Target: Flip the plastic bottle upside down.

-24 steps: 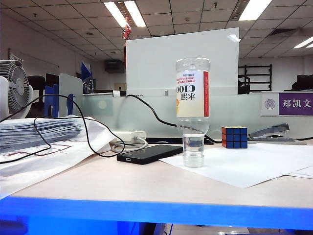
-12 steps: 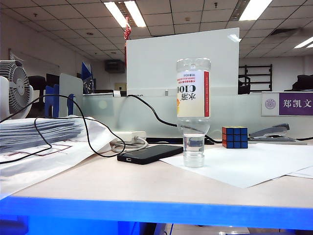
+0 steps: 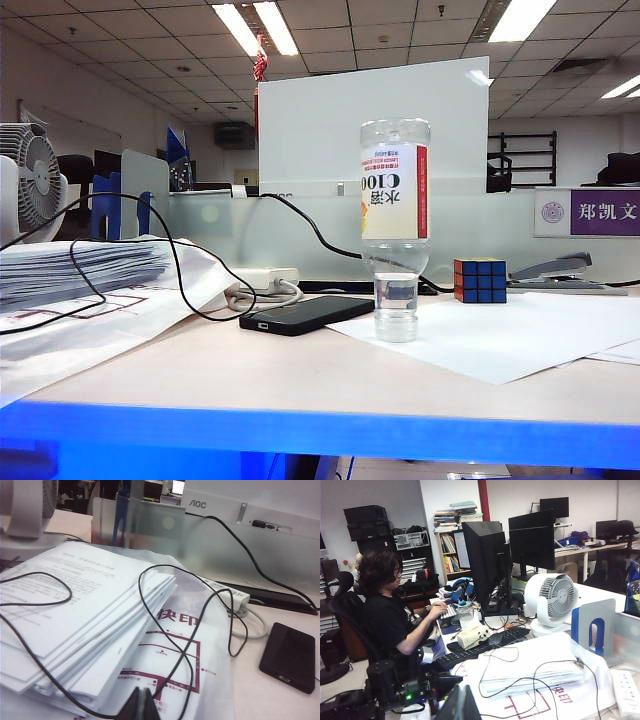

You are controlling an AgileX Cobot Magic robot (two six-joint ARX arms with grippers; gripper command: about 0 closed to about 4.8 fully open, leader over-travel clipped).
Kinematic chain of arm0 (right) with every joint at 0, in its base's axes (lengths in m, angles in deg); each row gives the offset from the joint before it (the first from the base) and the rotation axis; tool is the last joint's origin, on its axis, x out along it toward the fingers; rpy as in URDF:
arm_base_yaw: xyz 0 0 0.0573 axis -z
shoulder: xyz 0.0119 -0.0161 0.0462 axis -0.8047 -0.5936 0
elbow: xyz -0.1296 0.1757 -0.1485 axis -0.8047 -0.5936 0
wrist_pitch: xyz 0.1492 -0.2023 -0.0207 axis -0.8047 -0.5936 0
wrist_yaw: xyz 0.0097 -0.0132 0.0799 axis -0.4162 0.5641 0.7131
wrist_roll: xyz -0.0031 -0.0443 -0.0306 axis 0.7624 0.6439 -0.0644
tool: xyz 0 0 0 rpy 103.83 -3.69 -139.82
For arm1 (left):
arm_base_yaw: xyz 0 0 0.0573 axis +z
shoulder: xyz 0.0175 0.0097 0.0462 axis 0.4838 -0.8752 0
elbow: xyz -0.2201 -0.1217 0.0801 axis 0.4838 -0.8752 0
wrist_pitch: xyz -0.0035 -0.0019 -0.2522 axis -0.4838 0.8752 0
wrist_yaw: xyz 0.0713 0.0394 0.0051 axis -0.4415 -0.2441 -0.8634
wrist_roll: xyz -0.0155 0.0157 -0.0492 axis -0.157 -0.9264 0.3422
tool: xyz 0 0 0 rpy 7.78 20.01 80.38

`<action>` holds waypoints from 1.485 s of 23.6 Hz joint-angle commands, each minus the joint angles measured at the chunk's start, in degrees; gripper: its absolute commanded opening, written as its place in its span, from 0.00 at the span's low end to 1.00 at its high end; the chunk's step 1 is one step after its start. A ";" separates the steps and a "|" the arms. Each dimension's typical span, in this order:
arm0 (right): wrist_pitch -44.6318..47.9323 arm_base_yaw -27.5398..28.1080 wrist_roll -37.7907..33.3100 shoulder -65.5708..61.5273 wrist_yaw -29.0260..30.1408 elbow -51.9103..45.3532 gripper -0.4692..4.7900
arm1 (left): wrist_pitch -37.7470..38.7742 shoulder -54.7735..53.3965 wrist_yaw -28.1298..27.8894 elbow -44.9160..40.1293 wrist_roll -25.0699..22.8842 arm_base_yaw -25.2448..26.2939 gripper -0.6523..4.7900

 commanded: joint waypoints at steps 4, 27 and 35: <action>-1.51 0.00 8.55 2.51 -4.15 0.22 0.07 | -0.57 0.09 0.02 0.07 0.17 0.04 0.11; -44.48 -7.10 46.31 18.93 -78.14 -17.29 0.07 | -0.57 0.09 0.00 0.07 0.17 0.04 0.11; -27.30 -7.30 44.24 21.38 -75.58 -35.15 0.07 | -0.57 0.09 0.02 0.07 0.17 0.04 0.11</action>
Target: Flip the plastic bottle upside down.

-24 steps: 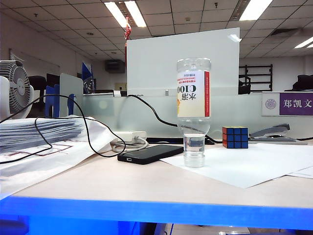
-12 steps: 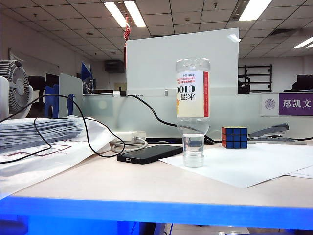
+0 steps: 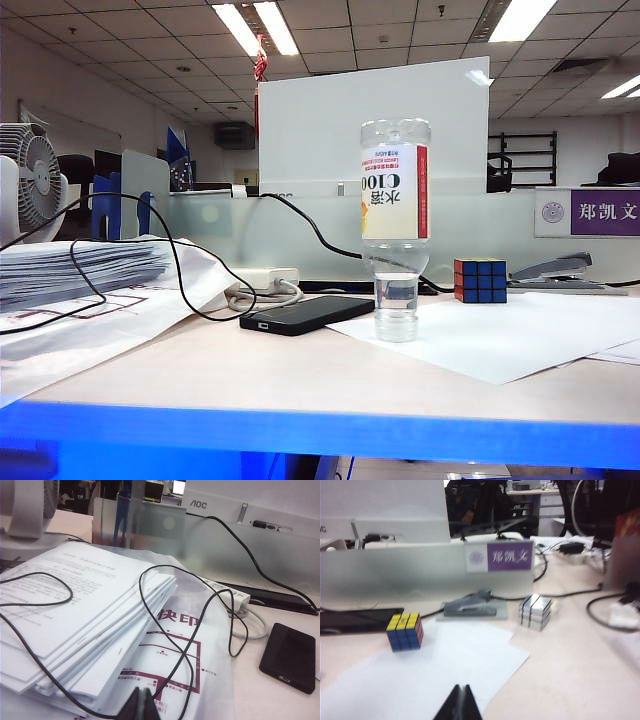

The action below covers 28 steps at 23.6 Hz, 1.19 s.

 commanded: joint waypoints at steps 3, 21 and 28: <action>12.63 -0.13 -2.47 4.44 0.85 -10.93 0.07 | -0.52 0.09 0.00 0.07 0.17 0.04 0.11; 13.66 -0.13 0.94 9.16 0.42 -20.11 0.07 | -0.52 0.09 0.00 0.07 0.17 0.04 0.11; 13.55 -0.13 3.85 9.18 0.42 -20.11 0.07 | -0.52 0.09 0.00 0.07 0.17 0.04 0.11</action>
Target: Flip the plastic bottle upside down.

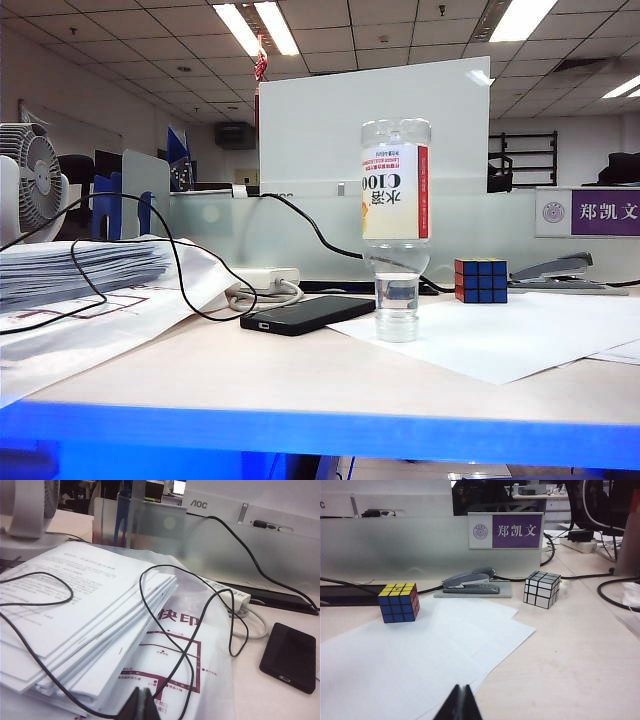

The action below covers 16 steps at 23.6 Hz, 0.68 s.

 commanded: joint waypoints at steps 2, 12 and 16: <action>0.81 -0.11 1.55 0.07 -0.24 -0.35 0.07 | -0.55 0.09 0.00 0.07 0.15 0.04 0.11; -3.43 -0.17 1.49 2.12 0.15 -0.44 0.07 | -0.55 0.09 0.00 0.07 0.17 0.04 0.11; -4.55 -0.98 1.57 2.82 -0.04 -0.44 0.07 | -0.55 0.09 0.00 0.07 0.17 0.04 0.11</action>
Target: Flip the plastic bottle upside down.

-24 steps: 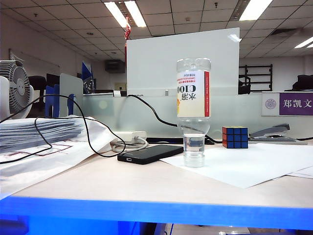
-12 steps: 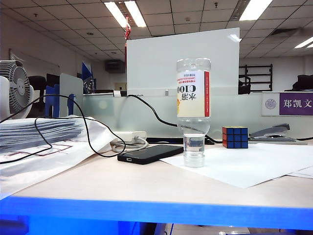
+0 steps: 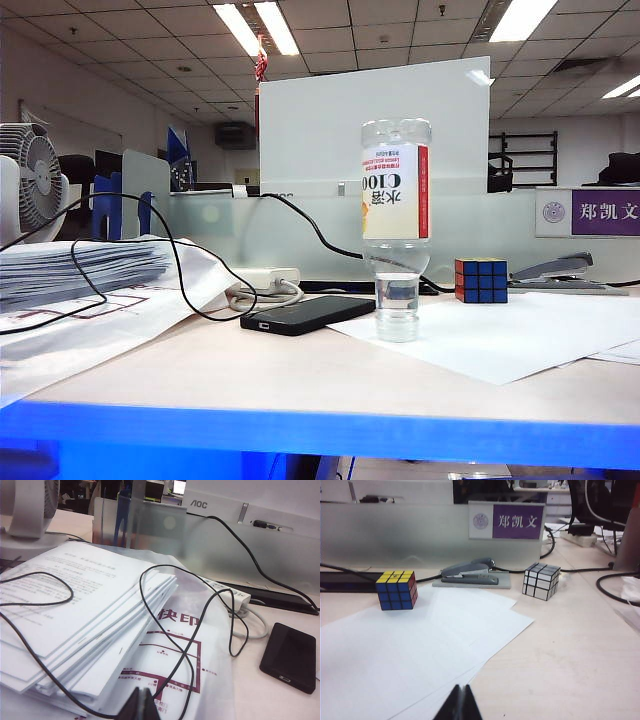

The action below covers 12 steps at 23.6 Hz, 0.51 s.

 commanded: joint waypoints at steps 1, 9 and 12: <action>0.04 -1.16 0.20 0.33 -0.11 -0.42 0.07 | -0.52 0.09 0.02 0.07 0.15 0.04 0.11; 0.15 -4.79 0.17 0.33 -0.04 -0.42 0.07 | -0.52 0.09 0.02 0.07 0.17 0.04 0.11; 0.61 -5.77 0.17 0.33 -0.09 -0.42 0.07 | -0.52 0.09 0.02 0.07 0.17 0.04 0.11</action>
